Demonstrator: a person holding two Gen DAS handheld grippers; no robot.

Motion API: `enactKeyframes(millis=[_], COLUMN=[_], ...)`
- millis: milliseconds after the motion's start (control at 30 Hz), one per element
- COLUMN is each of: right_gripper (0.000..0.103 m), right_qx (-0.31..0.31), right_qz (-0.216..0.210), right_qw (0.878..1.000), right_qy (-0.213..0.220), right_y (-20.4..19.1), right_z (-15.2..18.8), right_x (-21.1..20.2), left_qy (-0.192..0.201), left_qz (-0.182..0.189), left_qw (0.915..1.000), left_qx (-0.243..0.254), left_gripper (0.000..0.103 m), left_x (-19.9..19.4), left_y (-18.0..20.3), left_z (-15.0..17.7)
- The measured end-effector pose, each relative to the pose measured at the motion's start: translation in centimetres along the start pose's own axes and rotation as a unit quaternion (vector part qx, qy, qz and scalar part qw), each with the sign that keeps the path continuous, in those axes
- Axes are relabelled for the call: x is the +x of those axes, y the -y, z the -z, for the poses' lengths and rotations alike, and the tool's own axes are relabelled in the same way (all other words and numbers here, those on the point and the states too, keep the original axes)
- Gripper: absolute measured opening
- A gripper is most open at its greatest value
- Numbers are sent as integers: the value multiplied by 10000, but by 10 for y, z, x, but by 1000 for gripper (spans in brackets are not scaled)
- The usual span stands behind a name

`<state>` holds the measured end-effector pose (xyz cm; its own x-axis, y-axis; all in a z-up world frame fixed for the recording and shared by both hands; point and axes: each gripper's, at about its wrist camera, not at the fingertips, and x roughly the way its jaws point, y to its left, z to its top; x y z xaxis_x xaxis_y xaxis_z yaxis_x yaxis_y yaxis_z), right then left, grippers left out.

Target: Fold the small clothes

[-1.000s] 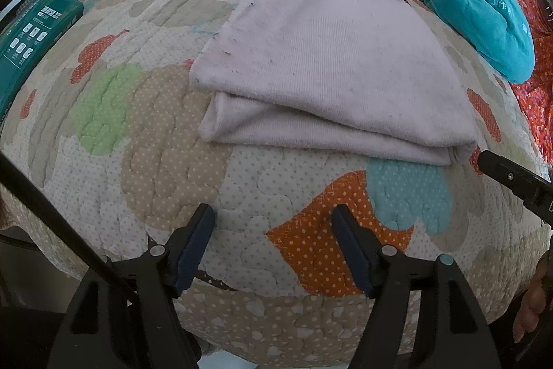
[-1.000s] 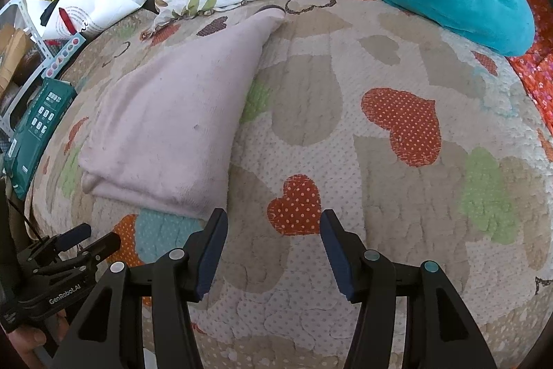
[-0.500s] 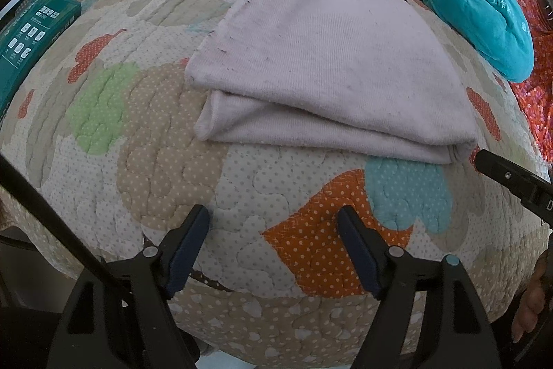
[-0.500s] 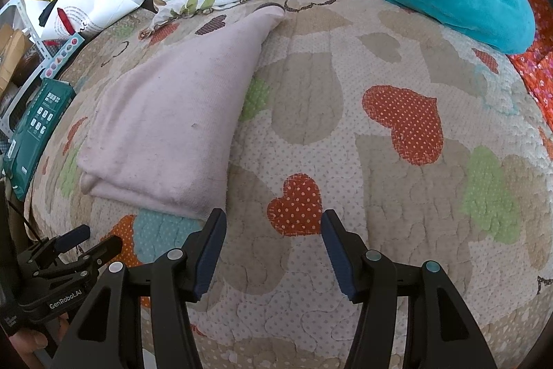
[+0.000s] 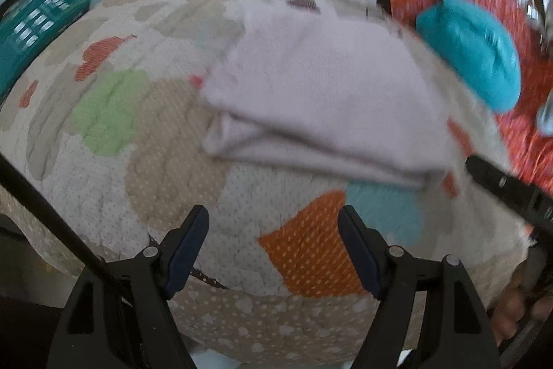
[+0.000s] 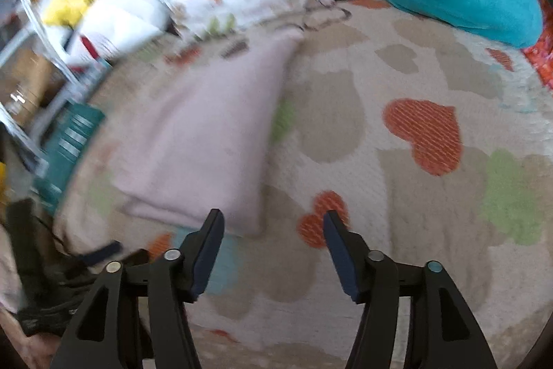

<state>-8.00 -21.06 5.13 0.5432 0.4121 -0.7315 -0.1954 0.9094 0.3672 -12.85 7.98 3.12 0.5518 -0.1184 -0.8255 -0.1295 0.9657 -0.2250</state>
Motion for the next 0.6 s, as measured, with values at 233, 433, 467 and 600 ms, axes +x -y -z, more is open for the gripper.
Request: enactKeyframes(millis=[233,433,467,600], right_gripper=[72,28,22,18], right_qx=[624,946,1095,919], right_qz=[-828,-1147,-1237,-1126], right_qw=[9938,9845,9810,9840], right_qy=[-392,-925,-1015,-1031], right_y=[-7,-13,-7,-4], right_z=[-28,-22,-22,-23], right_x=[39,88,88,70], left_qy=[308,263,287,399], left_qz=[132,124,138,83], left_qw=[9985,9971,9967,9965], left_qx=[-433,-709,-744,-725], left_gripper=[76,76,76,76], left_x=[-14,-10,-10,-13], left_y=[-18,-29,-31,-30], left_z=[-11,-16,-17,-20])
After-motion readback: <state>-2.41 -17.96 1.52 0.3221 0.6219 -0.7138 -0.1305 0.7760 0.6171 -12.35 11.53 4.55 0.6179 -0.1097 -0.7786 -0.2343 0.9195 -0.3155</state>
